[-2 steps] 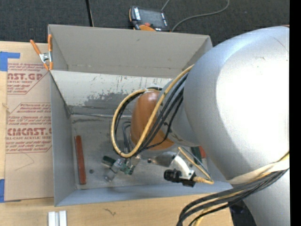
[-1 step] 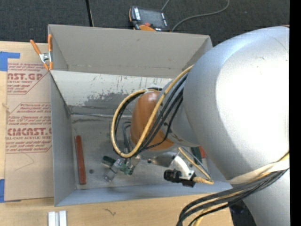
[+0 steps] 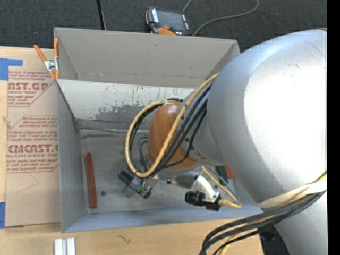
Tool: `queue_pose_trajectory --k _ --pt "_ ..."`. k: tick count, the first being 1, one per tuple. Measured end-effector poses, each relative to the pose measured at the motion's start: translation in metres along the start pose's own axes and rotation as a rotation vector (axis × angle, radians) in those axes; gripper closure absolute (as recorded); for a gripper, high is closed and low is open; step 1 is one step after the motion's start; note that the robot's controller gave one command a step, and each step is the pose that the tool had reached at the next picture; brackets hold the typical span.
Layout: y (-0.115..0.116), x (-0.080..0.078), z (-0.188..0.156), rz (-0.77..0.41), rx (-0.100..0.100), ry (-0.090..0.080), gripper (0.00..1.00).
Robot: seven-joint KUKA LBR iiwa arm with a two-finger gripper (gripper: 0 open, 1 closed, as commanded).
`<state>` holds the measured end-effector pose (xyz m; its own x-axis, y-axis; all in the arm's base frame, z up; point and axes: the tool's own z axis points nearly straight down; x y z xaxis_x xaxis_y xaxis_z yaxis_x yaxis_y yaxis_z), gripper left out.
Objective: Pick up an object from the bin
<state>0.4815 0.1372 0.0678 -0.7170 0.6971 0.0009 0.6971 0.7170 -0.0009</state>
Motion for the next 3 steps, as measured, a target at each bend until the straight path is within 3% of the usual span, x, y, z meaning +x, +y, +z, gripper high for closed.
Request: queue_pose_trajectory --k 1,2,3 --pt "0.001 -0.001 -0.065 -0.001 -0.004 -0.003 1.00" --pt "0.001 0.000 -0.084 -0.001 -0.001 -0.001 1.00" --pt "0.002 -0.001 -0.133 -0.002 -0.004 -0.003 1.00"
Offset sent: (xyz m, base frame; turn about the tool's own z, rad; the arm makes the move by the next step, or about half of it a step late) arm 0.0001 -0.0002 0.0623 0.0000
